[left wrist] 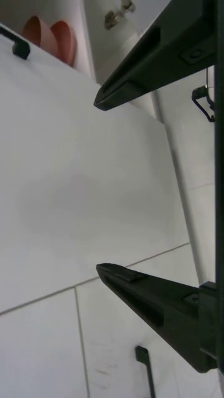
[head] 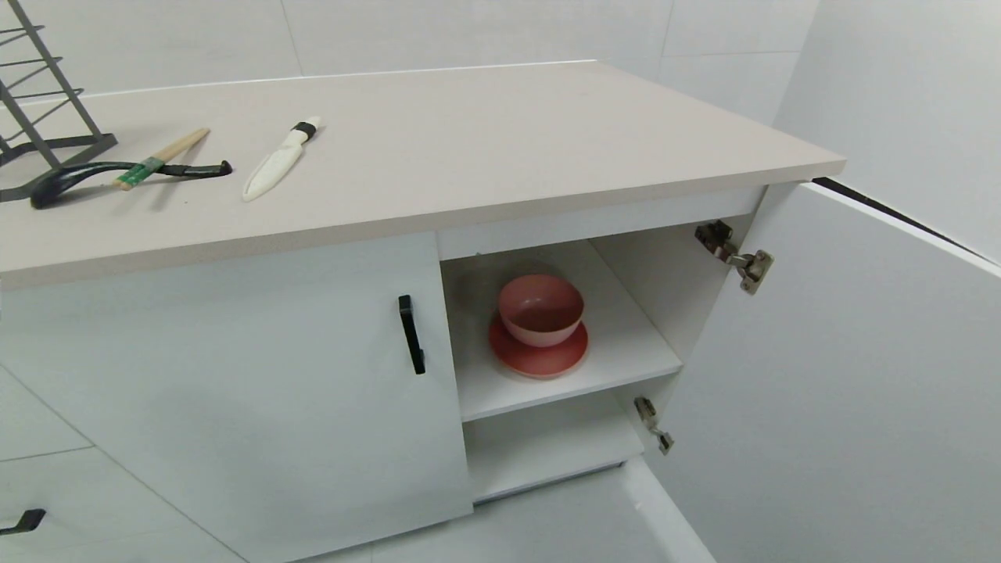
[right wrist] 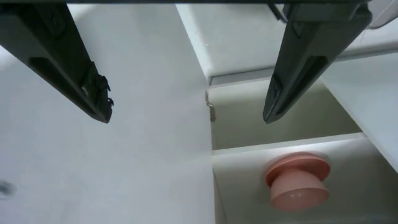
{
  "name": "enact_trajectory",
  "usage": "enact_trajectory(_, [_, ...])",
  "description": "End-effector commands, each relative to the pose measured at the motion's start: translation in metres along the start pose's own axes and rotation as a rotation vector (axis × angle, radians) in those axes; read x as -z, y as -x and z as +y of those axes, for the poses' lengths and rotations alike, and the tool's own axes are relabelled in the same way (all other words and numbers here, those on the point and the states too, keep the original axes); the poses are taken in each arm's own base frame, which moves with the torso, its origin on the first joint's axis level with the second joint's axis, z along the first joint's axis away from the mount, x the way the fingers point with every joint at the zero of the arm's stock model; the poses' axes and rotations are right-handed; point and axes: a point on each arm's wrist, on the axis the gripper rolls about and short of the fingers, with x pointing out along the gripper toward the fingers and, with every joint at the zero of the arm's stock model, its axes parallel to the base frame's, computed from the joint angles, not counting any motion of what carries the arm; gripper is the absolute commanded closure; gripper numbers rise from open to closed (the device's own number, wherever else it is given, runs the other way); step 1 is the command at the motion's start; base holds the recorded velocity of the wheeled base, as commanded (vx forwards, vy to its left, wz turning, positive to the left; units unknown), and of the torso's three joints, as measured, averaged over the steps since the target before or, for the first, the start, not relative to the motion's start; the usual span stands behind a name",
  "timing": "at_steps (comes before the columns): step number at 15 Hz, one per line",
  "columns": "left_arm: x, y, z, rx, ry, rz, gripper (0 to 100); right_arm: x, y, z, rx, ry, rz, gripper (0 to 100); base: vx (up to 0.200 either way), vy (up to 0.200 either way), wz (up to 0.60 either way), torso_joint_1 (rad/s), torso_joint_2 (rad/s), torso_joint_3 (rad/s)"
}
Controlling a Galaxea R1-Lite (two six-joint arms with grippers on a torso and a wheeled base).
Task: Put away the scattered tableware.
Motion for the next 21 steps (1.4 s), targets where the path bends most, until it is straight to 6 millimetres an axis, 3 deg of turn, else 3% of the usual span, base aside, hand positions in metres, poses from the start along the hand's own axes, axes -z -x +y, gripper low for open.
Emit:
enact_trajectory(1, [0.0000,-0.0001,0.0000,0.000,0.002,0.001,0,0.0011,0.0040,0.0006,0.022,0.010,-0.055,0,-0.200,0.000,0.00,-0.007,0.00,0.002])
enact_trajectory(5, [0.0000,-0.0001,0.0000,0.001,0.005,0.001,0,0.0011,0.0040,0.0007,0.024,0.018,-0.054,0,-0.050,0.000,0.00,-0.001,0.00,0.001])
enact_trajectory(10, [0.0000,-0.0001,0.0000,0.000,0.005,0.001,0,0.0011,0.0040,0.0006,0.025,0.016,-0.054,0,0.000,-0.200,0.00,0.001,0.00,0.001])
enact_trajectory(21, [-0.0002,-0.0001,0.0001,-0.006,0.008,0.000,0,0.0011,0.0040,0.0006,0.025,0.011,-0.054,0,-0.200,-0.018,0.00,0.007,0.00,0.005])
